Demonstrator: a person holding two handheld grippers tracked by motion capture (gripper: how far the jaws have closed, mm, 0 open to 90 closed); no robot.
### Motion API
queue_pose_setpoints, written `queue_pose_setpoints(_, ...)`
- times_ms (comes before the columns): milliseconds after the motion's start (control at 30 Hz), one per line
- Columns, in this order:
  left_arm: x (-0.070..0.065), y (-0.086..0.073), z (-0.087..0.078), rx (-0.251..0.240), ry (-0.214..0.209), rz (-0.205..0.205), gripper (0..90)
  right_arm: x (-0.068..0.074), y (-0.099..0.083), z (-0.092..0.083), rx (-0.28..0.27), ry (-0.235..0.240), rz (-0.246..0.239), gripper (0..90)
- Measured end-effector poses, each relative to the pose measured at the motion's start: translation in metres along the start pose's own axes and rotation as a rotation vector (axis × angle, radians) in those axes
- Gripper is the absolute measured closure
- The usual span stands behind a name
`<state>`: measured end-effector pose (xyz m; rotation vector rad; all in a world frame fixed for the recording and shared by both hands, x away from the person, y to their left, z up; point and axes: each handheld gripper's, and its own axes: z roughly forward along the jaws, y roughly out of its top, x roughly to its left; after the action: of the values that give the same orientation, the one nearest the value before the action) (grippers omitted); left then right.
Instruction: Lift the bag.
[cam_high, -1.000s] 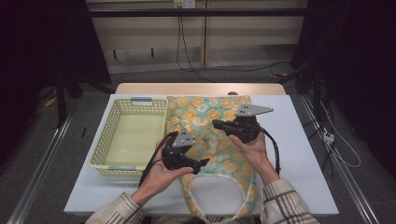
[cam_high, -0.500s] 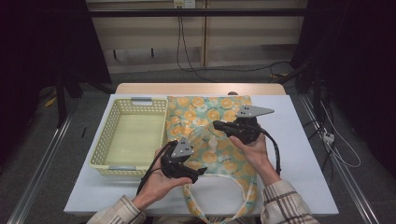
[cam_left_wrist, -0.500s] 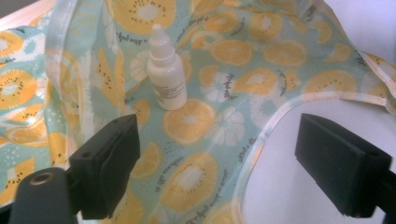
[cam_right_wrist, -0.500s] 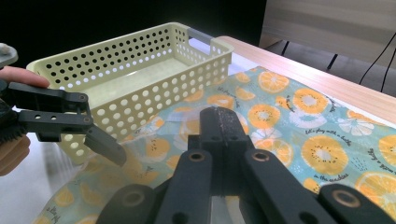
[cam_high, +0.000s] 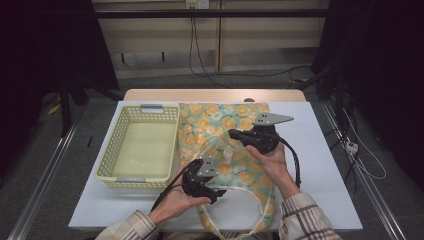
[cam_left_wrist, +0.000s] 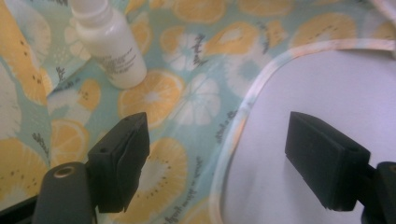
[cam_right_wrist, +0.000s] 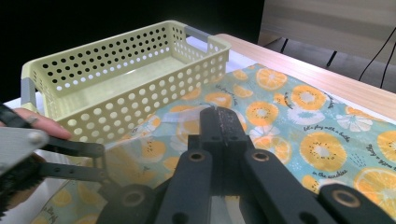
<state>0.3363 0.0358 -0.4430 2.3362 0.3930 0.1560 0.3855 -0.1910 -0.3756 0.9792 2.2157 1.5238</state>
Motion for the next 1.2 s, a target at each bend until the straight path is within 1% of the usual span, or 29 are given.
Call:
queue_pose_setpoints(67,0.0,0.0,0.006,0.038,0.0,0.004,18.9,0.001,0.0,0.0,-0.001,0.002,-0.002,90.0)
queue_pose_setpoints(100,0.002,-0.001,0.011,0.052,-0.023,-0.001,18.0,0.001,0.0,0.0,-0.002,0.003,-0.001,90.0)
queue_pose_setpoints(133,0.001,-0.002,0.015,0.073,-0.019,-0.002,16.4,0.001,0.0,0.0,0.0,0.004,-0.001,90.0)
queue_pose_setpoints(167,0.002,-0.003,0.018,0.083,-0.018,-0.008,14.0,0.001,0.0,0.001,0.0,0.004,0.0,90.0)
queue_pose_setpoints(200,0.003,-0.003,0.018,0.075,-0.01,-0.023,11.6,0.001,0.0,0.001,-0.001,0.006,0.001,90.0)
queue_pose_setpoints(233,0.005,-0.002,0.017,0.08,0.008,-0.028,11.4,0.001,0.0,0.001,0.0,0.007,0.001,90.0)
queue_pose_setpoints(300,0.011,-0.003,0.018,0.07,-0.032,-0.072,19.6,0.001,-0.001,0.0,-0.002,0.006,0.001,90.0)
queue_pose_setpoints(333,0.011,-0.003,0.018,0.067,-0.015,-0.07,22.0,0.0,-0.001,0.0,-0.001,0.005,0.001,90.0)
queue_pose_setpoints(400,0.012,-0.002,0.018,0.057,-0.027,-0.075,29.4,0.0,-0.001,0.0,0.0,0.002,-0.001,90.0)
queue_pose_setpoints(433,0.013,-0.001,0.017,0.061,-0.026,-0.07,35.2,0.0,-0.001,-0.001,0.0,0.001,-0.003,90.0)
queue_pose_setpoints(467,0.013,-0.001,0.017,0.061,-0.008,-0.081,39.5,0.0,-0.002,-0.001,0.002,0.001,-0.003,90.0)
queue_pose_setpoints(500,0.015,-0.001,0.018,0.051,-0.014,-0.085,43.5,0.0,-0.002,-0.001,0.001,0.002,-0.001,90.0)
queue_pose_setpoints(533,0.016,-0.001,0.018,0.043,-0.013,-0.103,46.6,0.001,-0.002,-0.001,0.002,0.0,-0.002,90.0)
queue_pose_setpoints(567,0.018,-0.001,0.017,0.047,0.006,-0.119,51.9,0.001,-0.002,-0.001,0.004,-0.002,-0.006,90.0)
queue_pose_setpoints(600,0.02,-0.002,0.017,0.039,0.001,-0.136,58.7,0.001,-0.002,-0.001,0.002,-0.001,-0.006,90.0)
queue_pose_setpoints(633,0.022,-0.002,0.017,0.036,0.005,-0.152,63.5,0.001,-0.002,-0.001,0.001,0.002,-0.005,90.0)
queue_pose_setpoints(667,0.024,-0.002,0.016,0.046,0.013,-0.151,67.5,0.0,-0.002,0.0,0.003,0.002,-0.005,90.0)
queue_pose_setpoints(700,0.024,-0.002,0.017,0.041,0.019,-0.171,71.1,0.0,-0.003,0.001,0.006,0.003,-0.002,90.0)
queue_pose_setpoints(733,0.025,-0.002,0.017,0.043,0.023,-0.174,74.9,-0.001,-0.003,0.001,0.008,0.005,-0.001,90.0)
queue_pose_setpoints(767,0.026,-0.002,0.017,0.035,0.005,-0.178,81.4,-0.002,-0.005,0.002,0.011,0.008,0.001,90.0)
queue_pose_setpoints(833,0.026,-0.002,0.017,0.031,0.001,-0.171,82.8,-0.002,-0.005,0.002,0.013,0.007,0.003,90.0)
queue_pose_setpoints(867,0.026,-0.002,0.017,0.03,0.0,-0.171,85.0,-0.002,-0.005,0.002,0.013,0.005,0.003,90.0)
queue_pose_setpoints(900,0.025,-0.002,0.017,0.036,0.012,-0.163,87.4,-0.002,-0.005,0.002,0.011,0.004,0.004,90.0)
queue_pose_setpoints(933,0.023,-0.002,0.017,0.031,0.02,-0.166,89.3,-0.003,-0.005,0.002,0.01,0.005,0.004,90.0)
queue_pose_setpoints(967,0.022,-0.001,0.017,0.024,0.019,-0.165,89.9,-0.003,-0.005,0.001,0.009,0.003,0.003,90.0)
queue_pose_setpoints(1000,0.022,-0.001,0.016,0.03,0.023,-0.15,90.0,-0.003,-0.004,0.001,0.008,0.001,0.003,90.0)
queue_pose_setpoints(1067,0.021,-0.001,0.014,0.001,0.023,-0.171,90.0,-0.004,-0.004,0.0,-0.002,0.004,0.013,90.0)
queue_pose_setpoints(1167,0.02,0.002,0.003,-0.053,0.029,-0.176,90.0,-0.004,-0.003,-0.001,-0.001,-0.006,0.009,90.0)
queue_pose_setpoints(1200,0.02,0.003,-0.001,-0.069,0.023,-0.177,90.0,-0.004,-0.003,-0.001,-0.001,-0.006,0.009,90.0)
